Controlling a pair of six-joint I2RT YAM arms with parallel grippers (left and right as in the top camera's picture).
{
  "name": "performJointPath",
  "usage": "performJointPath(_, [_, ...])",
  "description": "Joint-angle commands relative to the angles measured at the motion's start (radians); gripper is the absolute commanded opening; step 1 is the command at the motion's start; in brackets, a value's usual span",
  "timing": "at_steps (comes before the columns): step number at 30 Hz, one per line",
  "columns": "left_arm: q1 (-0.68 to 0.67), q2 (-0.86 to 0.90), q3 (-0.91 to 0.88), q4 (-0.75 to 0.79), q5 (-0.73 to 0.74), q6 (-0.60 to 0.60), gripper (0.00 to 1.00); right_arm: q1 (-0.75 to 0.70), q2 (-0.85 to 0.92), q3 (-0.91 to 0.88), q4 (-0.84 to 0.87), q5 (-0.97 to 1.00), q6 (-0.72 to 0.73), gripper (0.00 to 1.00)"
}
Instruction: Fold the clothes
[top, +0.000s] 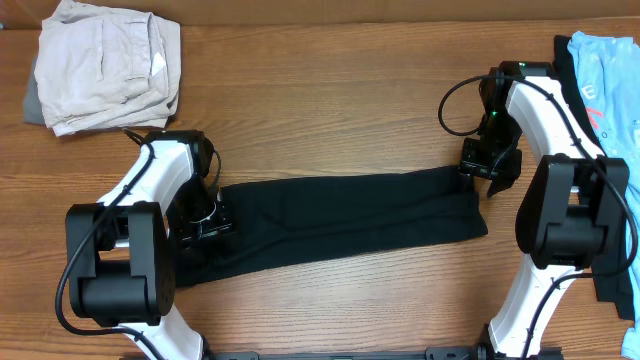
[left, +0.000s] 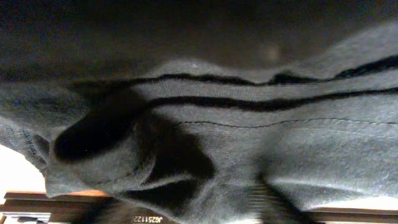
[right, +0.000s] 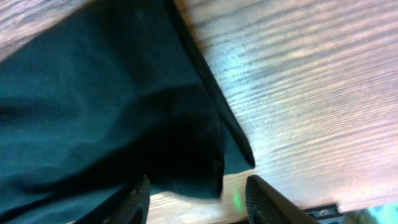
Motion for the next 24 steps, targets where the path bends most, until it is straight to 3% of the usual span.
performJointPath(1, [0.005, -0.019, 0.0, 0.001, 0.005, -0.014, 0.8, -0.007, -0.031, -0.001, 0.014, 0.021, 0.005, 0.54])
performJointPath(5, [0.005, -0.019, 0.077, -0.035, 0.007, -0.014, 0.77, -0.007, -0.031, 0.021, 0.012, 0.024, 0.005, 0.57])
performJointPath(8, [0.005, -0.023, 0.179, -0.088, 0.002, -0.014, 0.81, -0.014, -0.031, 0.072, -0.01, 0.043, 0.005, 0.77])
performJointPath(11, [0.005, -0.023, 0.276, -0.129, 0.0, -0.014, 0.96, -0.035, -0.031, 0.134, -0.024, 0.042, 0.006, 0.96])
performJointPath(15, [0.005, -0.023, 0.331, -0.119, 0.012, -0.014, 1.0, -0.066, -0.031, 0.161, -0.025, 0.029, 0.005, 1.0])
performJointPath(17, [0.004, -0.021, 0.328, -0.101, 0.031, -0.012, 0.99, -0.079, -0.031, 0.156, -0.028, -0.037, -0.002, 0.91])
performJointPath(19, [-0.001, -0.02, 0.311, -0.074, 0.051, -0.007, 0.91, -0.079, -0.031, 0.152, -0.03, -0.121, -0.04, 0.64])
performJointPath(21, [-0.011, -0.02, 0.281, -0.047, 0.062, -0.002, 0.68, -0.072, -0.031, 0.142, -0.032, -0.192, -0.089, 0.4])
performJointPath(22, [-0.019, -0.02, 0.257, -0.031, 0.065, -0.002, 0.56, -0.063, -0.031, 0.134, -0.031, -0.203, -0.089, 0.31])
performJointPath(23, [-0.027, -0.02, 0.234, -0.016, 0.065, -0.003, 0.39, -0.055, -0.031, 0.125, -0.027, -0.207, -0.089, 0.22])
performJointPath(24, [-0.037, -0.02, 0.204, 0.007, 0.065, -0.003, 0.29, -0.043, -0.031, 0.111, -0.02, -0.206, -0.09, 0.16])
